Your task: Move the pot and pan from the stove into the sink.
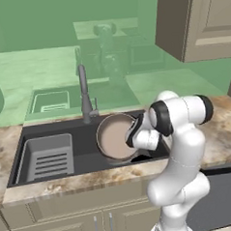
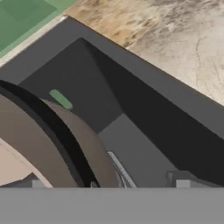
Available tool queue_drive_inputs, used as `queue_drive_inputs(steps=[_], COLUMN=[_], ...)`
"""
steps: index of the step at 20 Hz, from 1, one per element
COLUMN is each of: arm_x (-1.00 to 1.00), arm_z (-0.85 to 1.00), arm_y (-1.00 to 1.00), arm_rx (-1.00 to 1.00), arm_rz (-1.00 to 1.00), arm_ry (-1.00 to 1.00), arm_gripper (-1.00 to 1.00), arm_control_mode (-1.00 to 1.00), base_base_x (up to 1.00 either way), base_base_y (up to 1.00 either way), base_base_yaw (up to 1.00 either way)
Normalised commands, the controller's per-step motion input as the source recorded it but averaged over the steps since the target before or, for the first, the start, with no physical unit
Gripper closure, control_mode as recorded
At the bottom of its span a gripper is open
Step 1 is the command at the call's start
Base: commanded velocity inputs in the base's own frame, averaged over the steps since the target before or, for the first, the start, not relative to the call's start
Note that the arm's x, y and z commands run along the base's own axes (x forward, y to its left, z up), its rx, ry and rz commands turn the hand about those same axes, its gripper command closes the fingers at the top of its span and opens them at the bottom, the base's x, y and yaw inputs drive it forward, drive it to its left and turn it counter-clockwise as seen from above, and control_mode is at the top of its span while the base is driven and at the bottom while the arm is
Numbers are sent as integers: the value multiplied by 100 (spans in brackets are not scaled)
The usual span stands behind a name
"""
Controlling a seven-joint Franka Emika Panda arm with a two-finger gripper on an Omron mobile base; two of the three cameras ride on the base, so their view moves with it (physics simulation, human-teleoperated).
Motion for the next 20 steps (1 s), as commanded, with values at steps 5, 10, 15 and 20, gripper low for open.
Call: queue_drive_inputs(steps=[5,10,15,20], arm_x=[0,-7,-31,-40], arm_z=[98,99,92,94], arm_y=[14,13,4,4], arm_rx=[0,0,0,0], arm_rz=[-10,-5,-2,0], arm_ry=[4,3,-3,-7], arm_gripper=[-100,-100,-100,-100], arm_control_mode=[-100,-100,-100,-100], base_base_x=[0,0,0,0], base_base_y=[0,0,0,0], base_base_yaw=[0,0,0,0])
